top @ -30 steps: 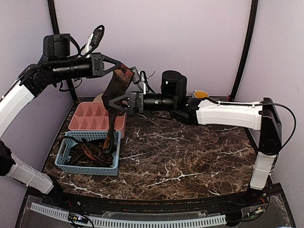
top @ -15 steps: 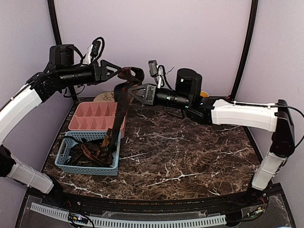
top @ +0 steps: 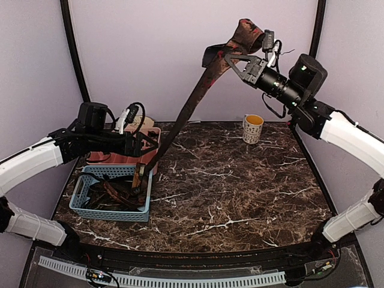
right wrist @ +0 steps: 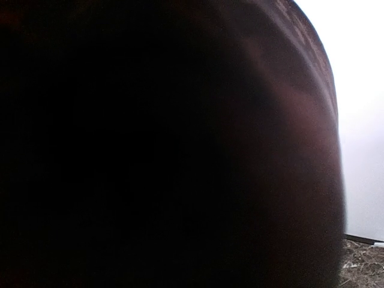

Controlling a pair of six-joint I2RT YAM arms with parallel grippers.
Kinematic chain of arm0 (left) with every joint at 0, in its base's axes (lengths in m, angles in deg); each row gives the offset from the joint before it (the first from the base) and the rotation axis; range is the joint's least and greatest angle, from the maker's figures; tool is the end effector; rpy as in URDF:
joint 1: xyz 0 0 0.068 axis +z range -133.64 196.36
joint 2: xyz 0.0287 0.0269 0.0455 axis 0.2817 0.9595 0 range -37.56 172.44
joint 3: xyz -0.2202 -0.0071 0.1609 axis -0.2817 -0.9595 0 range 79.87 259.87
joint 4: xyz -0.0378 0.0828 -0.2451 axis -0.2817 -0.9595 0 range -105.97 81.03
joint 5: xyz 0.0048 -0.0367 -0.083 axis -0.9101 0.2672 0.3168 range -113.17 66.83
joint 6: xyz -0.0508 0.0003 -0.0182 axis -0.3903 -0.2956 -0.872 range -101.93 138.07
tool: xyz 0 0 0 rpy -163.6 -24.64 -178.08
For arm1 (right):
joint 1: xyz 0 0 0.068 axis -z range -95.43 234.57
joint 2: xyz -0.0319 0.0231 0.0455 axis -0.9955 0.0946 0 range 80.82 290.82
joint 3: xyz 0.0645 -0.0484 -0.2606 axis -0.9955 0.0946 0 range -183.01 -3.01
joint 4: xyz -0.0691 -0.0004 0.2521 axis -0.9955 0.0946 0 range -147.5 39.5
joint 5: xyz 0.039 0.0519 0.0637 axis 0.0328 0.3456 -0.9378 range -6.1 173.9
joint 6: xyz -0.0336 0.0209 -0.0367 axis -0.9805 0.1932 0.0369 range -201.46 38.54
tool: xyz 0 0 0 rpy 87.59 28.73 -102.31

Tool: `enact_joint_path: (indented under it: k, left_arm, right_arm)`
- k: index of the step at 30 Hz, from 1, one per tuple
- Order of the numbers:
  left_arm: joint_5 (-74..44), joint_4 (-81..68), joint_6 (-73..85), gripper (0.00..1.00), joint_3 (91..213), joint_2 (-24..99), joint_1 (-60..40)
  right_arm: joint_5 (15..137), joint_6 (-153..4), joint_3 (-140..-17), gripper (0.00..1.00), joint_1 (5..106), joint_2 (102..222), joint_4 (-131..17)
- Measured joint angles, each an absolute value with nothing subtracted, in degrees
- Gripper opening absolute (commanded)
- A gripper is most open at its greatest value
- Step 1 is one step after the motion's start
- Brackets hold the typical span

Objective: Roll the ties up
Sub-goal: Pick up the tie from the storage box.

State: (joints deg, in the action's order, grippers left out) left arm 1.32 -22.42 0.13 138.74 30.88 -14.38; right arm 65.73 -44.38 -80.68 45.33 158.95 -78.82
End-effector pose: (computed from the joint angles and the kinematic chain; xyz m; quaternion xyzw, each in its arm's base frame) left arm 0.2265 -0.1519 0.3358 0.2072 0.7969 -0.3834 0.4183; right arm 0.2345 0.2059 0.4683 -0.1406 0.5577 0.5728 0.5840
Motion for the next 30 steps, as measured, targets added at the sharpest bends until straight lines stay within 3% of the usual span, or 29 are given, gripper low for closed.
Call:
enact_joint_path:
  k: [6, 14, 19, 22, 23, 30]
  left_arm:
    - [0.8, -19.4, 3.9, 0.94, 135.2, 34.1, -18.9]
    - [-4.5, -17.6, 8.7, 0.83, 135.2, 42.2, -22.3]
    - [-9.2, -17.6, 10.6, 0.49, 135.1, 43.8, -22.6]
    - [-11.6, -17.7, 11.7, 0.09, 135.0, 44.0, -22.6]
    - [-11.9, -17.7, 11.5, 0.02, 135.0, 44.0, -22.5]
    - [-9.4, -19.0, 12.3, 0.0, 139.0, 42.0, -23.5]
  right_arm:
    - [66.0, -45.1, -83.5, 0.0, 48.2, 156.5, -73.8]
    - [67.7, -46.3, -88.4, 0.0, 51.1, 151.9, -69.8]
    - [69.1, -47.2, -90.6, 0.0, 52.3, 150.1, -67.9]
    - [70.7, -48.3, -91.5, 0.0, 52.7, 149.1, -66.3]
    - [71.5, -48.7, -91.5, 0.0, 52.8, 148.7, -65.6]
    - [75.6, -49.7, -88.2, 0.0, 53.5, 145.3, -63.5]
